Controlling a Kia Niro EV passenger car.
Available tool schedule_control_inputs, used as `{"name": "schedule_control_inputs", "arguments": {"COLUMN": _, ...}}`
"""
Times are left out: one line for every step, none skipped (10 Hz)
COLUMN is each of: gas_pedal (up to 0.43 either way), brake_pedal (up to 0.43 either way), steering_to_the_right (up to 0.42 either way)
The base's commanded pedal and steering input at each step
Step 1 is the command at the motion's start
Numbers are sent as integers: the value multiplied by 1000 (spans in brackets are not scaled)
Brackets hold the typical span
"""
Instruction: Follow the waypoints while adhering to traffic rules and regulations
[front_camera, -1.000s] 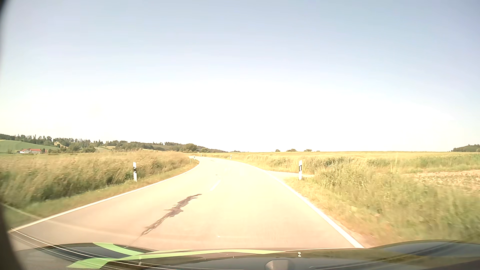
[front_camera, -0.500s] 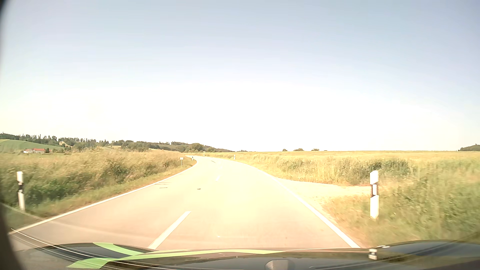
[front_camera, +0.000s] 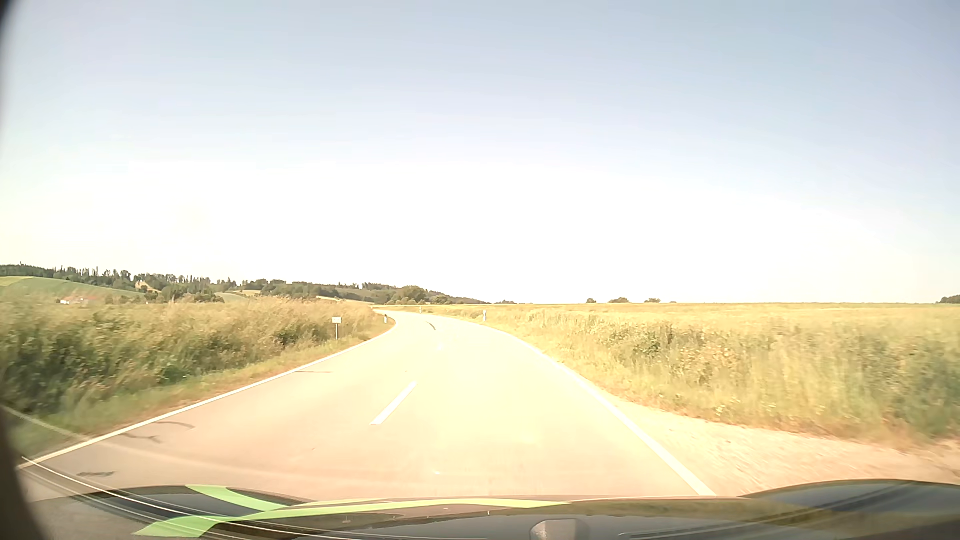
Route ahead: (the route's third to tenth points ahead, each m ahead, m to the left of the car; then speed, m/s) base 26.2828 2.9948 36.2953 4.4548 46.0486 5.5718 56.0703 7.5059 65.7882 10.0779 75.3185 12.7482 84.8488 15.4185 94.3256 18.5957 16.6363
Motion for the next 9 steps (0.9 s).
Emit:
{"name": "schedule_control_inputs", "arguments": {"gas_pedal": 268, "brake_pedal": 0, "steering_to_the_right": -29}}
{"name": "schedule_control_inputs", "arguments": {"gas_pedal": 268, "brake_pedal": 0, "steering_to_the_right": -25}}
{"name": "schedule_control_inputs", "arguments": {"gas_pedal": 268, "brake_pedal": 0, "steering_to_the_right": -22}}
{"name": "schedule_control_inputs", "arguments": {"gas_pedal": 268, "brake_pedal": 0, "steering_to_the_right": -21}}
{"name": "schedule_control_inputs", "arguments": {"gas_pedal": 268, "brake_pedal": 0, "steering_to_the_right": -21}}
{"name": "schedule_control_inputs", "arguments": {"gas_pedal": 268, "brake_pedal": 0, "steering_to_the_right": -20}}
{"name": "schedule_control_inputs", "arguments": {"gas_pedal": 268, "brake_pedal": 0, "steering_to_the_right": -19}}
{"name": "schedule_control_inputs", "arguments": {"gas_pedal": 268, "brake_pedal": 0, "steering_to_the_right": -18}}
{"name": "schedule_control_inputs", "arguments": {"gas_pedal": 268, "brake_pedal": 0, "steering_to_the_right": -18}}
